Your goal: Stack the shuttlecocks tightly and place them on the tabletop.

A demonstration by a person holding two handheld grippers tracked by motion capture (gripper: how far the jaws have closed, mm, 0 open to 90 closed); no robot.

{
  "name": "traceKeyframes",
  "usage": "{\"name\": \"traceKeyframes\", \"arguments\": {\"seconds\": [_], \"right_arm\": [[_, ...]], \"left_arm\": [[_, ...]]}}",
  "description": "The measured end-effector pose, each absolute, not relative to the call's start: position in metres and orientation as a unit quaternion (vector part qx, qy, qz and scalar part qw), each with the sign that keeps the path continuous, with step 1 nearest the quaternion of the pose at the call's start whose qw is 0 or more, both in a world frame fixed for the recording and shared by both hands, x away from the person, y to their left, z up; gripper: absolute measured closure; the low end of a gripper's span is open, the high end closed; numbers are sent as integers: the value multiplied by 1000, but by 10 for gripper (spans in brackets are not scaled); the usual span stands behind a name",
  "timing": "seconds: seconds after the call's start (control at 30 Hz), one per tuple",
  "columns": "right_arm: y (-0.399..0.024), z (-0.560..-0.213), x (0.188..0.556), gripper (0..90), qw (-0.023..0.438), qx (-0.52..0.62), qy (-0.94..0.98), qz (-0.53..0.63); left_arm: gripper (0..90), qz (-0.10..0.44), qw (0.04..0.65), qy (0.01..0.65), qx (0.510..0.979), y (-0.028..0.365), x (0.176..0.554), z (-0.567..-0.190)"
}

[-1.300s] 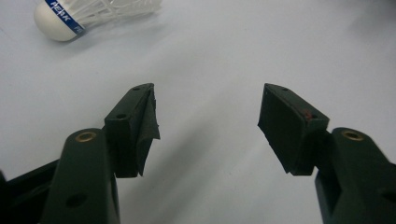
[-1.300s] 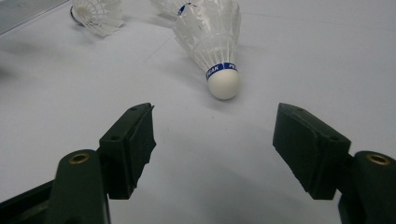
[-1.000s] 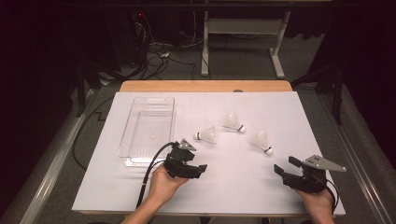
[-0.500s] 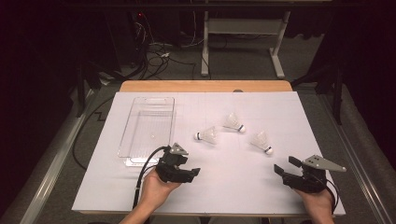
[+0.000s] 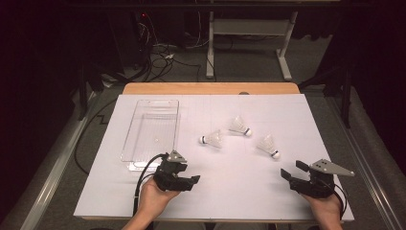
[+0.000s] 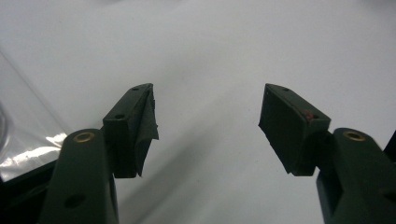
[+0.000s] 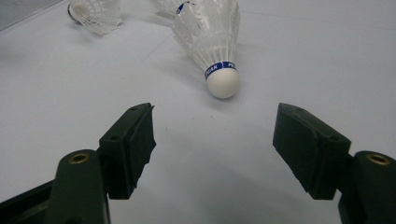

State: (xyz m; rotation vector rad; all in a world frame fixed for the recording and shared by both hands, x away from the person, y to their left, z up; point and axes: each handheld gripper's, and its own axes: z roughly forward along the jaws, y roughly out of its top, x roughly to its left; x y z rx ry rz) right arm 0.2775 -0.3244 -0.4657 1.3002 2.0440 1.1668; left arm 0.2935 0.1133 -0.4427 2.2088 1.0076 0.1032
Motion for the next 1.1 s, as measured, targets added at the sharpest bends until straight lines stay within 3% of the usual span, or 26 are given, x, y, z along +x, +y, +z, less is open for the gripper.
{"name": "traceKeyframes", "arguments": {"seconds": [1.1], "right_arm": [[-325, -466, 277, 295, 227, 477, 739, 418]], "left_arm": [[361, 59, 370, 420, 826, 163, 274, -447]]}}
